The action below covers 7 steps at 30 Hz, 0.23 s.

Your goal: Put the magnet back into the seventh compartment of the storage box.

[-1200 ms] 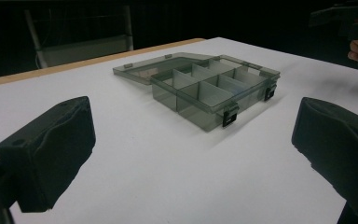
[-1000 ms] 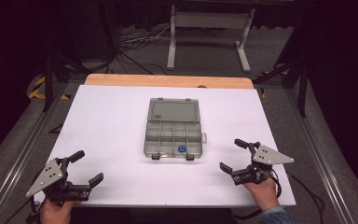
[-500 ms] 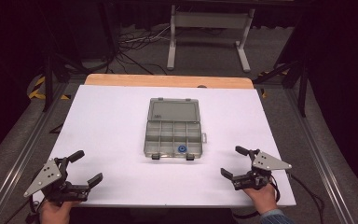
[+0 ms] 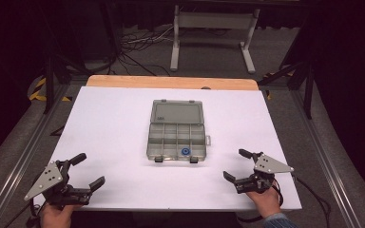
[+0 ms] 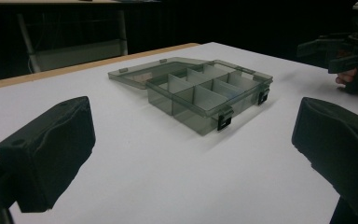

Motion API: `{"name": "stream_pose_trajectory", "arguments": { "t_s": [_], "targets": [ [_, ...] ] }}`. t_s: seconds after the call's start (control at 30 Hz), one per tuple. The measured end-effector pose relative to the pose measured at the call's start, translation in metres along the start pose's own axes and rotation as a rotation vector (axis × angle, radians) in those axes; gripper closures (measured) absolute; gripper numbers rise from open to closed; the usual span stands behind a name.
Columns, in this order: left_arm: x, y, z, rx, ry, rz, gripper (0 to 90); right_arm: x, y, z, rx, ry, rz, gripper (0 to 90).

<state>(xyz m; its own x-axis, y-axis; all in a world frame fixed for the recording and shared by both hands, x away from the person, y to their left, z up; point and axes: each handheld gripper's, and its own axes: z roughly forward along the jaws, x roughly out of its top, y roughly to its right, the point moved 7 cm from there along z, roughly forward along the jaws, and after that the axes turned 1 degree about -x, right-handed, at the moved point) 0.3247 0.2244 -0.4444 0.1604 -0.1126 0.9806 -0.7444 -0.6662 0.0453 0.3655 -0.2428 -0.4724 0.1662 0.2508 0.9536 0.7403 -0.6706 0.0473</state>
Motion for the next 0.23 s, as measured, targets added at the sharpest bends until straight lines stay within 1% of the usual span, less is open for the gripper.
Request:
{"name": "stream_pose_trajectory", "arguments": {
  "t_s": [0.1,0.23],
  "targets": [
    [0.0000,-0.0003,-0.0006,-0.002,-0.003,0.005,0.3,0.0013,-0.0004,-0.0008,-0.006,0.003,-0.006,0.1],
    [-0.0001,-0.0002,-0.0007,-0.001,0.001,-0.002,0.3,0.0019,-0.0007,-0.0006,-0.006,0.004,-0.005,0.1]
  ]
}}
